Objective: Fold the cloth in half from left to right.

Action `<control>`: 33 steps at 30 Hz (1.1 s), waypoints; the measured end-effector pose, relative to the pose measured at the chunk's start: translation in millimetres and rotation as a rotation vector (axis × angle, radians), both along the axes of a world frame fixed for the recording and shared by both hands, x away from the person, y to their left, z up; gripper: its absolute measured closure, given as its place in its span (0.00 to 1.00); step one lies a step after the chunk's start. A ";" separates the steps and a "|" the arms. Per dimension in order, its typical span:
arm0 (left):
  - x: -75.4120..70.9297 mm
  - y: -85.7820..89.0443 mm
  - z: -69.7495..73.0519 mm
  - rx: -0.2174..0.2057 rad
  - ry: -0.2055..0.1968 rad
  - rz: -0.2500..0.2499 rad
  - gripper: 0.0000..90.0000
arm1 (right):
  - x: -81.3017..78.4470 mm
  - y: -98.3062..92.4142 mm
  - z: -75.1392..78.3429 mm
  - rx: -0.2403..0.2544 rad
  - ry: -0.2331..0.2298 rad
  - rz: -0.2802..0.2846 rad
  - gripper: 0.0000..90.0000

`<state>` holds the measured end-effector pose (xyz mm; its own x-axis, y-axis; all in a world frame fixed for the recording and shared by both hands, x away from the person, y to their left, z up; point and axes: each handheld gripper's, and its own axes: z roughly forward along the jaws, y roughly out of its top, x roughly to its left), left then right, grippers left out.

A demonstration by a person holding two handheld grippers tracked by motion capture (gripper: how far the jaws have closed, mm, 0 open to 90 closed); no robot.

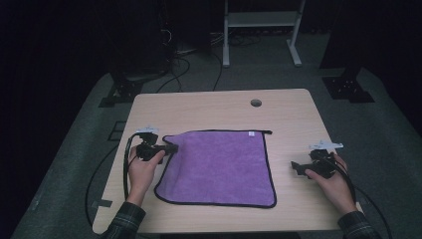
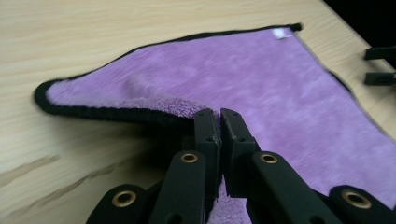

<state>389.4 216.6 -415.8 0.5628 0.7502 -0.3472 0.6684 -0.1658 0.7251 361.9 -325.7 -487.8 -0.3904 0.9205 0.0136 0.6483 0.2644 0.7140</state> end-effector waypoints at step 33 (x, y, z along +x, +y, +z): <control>28.1 -123.6 3.3 -0.022 -0.001 -0.231 0.96 | 0.1 -0.2 0.0 0.000 0.000 0.003 0.01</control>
<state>417.6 92.9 -412.5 0.7193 0.5933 -0.3614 0.6136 -0.2988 0.7309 362.0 -325.9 -487.8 -0.3936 0.9192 0.0131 0.6472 0.2670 0.7141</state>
